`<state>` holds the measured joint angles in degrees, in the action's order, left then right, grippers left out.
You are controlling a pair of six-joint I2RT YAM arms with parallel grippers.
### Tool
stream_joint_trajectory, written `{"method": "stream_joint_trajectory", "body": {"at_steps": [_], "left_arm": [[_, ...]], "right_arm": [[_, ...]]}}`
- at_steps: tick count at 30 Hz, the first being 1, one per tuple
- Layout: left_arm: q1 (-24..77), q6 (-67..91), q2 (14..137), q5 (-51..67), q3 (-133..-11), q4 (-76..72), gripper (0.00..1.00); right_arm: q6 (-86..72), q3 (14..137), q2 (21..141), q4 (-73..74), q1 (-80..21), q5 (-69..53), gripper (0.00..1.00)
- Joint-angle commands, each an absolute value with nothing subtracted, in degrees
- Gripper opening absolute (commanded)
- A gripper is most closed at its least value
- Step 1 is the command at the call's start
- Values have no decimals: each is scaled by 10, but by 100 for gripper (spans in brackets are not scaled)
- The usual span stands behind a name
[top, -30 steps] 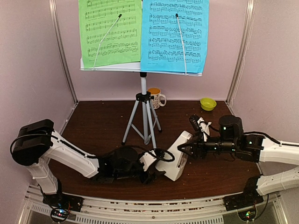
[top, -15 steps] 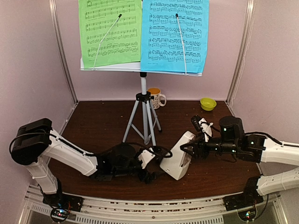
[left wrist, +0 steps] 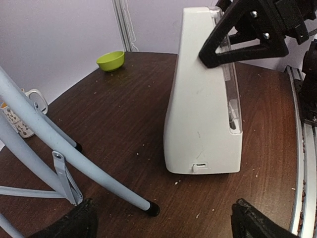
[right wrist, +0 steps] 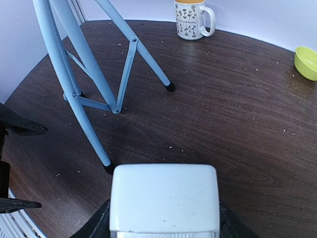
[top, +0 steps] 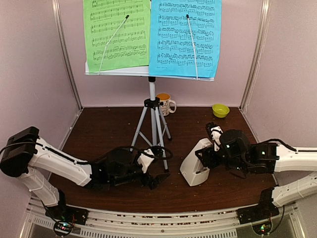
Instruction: Set up the instrument practice props
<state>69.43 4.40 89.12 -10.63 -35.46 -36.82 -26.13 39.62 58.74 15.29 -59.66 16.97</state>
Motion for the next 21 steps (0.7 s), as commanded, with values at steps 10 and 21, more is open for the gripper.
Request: {"method": "stream_joint_trajectory", "body": {"at_steps": [10,21], "left_arm": [[686,42,861,-145,-346,-388,96],[679,36,834,-157,-336,-373,96]], "right_arm": [[-456,538,738,199,-715,447,58],[-527,593,819,231,-723,453,77]]}}
